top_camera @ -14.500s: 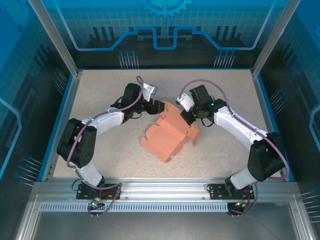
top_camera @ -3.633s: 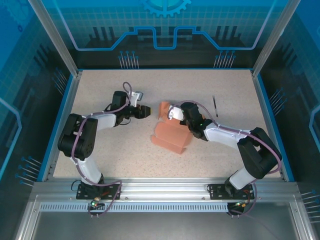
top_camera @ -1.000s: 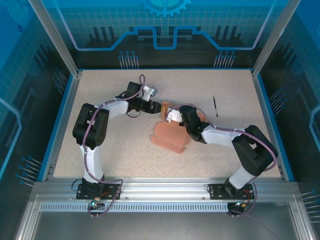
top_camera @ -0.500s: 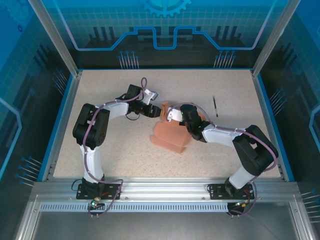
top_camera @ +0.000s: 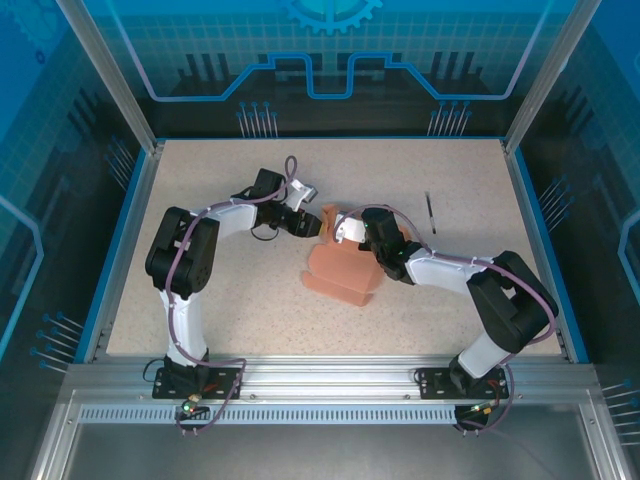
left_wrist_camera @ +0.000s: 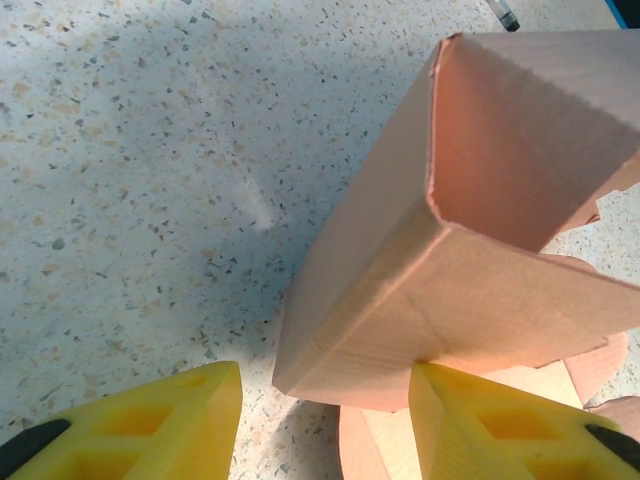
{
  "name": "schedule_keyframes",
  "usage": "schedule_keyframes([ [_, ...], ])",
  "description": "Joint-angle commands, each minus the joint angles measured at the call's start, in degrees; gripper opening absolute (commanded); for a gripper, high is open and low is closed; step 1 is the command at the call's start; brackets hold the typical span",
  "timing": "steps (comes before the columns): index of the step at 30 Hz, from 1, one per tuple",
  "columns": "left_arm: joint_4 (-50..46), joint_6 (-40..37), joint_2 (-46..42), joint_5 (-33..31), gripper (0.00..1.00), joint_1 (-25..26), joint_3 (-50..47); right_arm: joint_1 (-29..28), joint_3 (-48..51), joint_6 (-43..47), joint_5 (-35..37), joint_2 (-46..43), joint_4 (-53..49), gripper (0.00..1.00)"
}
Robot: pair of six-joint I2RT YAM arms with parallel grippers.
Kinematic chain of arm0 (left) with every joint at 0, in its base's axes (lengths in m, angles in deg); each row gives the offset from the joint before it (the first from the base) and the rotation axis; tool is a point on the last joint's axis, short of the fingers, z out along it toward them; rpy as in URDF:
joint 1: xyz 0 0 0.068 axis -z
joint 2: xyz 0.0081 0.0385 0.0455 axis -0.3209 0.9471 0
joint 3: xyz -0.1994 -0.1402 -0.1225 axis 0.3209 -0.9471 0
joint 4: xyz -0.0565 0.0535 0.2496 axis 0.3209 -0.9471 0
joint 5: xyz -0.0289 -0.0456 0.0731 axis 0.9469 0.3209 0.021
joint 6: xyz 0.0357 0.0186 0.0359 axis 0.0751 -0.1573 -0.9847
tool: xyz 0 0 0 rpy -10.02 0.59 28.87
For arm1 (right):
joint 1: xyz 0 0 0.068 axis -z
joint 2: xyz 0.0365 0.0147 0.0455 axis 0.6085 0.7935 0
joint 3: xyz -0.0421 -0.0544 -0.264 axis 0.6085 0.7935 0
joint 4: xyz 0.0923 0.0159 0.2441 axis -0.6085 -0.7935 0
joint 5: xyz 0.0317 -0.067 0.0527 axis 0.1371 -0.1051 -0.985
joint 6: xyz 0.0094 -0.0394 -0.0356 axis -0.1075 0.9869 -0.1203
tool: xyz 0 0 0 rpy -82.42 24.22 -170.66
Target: Fold the paper box
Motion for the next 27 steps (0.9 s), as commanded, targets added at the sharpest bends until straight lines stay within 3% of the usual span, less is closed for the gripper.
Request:
schedule_keyframes([
  [1,-0.98,-2.26,0.34,3.58,0.5,0.38,1.75,0.55,-1.75,0.89,-1.28,0.38,0.16,0.0],
  [12,-5.93,-7.5,1.52,5.07,0.5,0.38,4.58,1.16,-0.14,5.59,-3.92,0.79,3.68,0.0],
  [27,-5.5,-7.67,1.39,5.18,0.5,0.38,4.09,1.73,1.76,7.77,-4.2,2.91,6.88,0.0],
])
